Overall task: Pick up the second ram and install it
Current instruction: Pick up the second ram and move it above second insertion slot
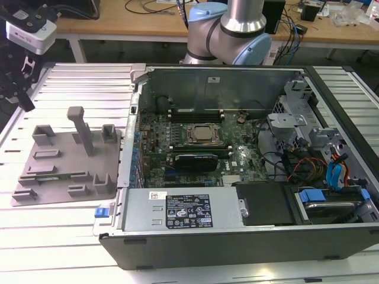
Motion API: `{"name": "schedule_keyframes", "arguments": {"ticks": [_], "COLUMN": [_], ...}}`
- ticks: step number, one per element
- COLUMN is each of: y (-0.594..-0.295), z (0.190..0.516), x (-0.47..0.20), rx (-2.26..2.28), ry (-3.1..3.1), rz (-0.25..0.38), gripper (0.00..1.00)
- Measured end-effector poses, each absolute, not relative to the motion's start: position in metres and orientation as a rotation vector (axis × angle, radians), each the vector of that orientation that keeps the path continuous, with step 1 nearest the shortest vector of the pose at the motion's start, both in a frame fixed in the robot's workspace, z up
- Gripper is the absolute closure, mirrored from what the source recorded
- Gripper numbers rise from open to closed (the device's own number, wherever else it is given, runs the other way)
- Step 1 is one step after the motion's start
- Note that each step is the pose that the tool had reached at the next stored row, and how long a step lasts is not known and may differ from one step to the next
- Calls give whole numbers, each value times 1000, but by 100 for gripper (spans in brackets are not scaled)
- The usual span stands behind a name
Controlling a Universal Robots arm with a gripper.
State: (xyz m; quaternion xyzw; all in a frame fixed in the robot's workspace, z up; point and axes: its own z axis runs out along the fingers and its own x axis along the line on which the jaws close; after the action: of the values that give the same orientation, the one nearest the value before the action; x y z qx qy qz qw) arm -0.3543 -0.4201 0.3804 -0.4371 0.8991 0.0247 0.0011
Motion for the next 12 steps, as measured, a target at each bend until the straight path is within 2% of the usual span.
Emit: {"name": "schedule_keyframes", "arguments": {"ticks": [12], "y": [-420], "z": [380], "x": [-354], "rx": [-1580], "ry": [2716], "rz": [78], "gripper": [92]}}
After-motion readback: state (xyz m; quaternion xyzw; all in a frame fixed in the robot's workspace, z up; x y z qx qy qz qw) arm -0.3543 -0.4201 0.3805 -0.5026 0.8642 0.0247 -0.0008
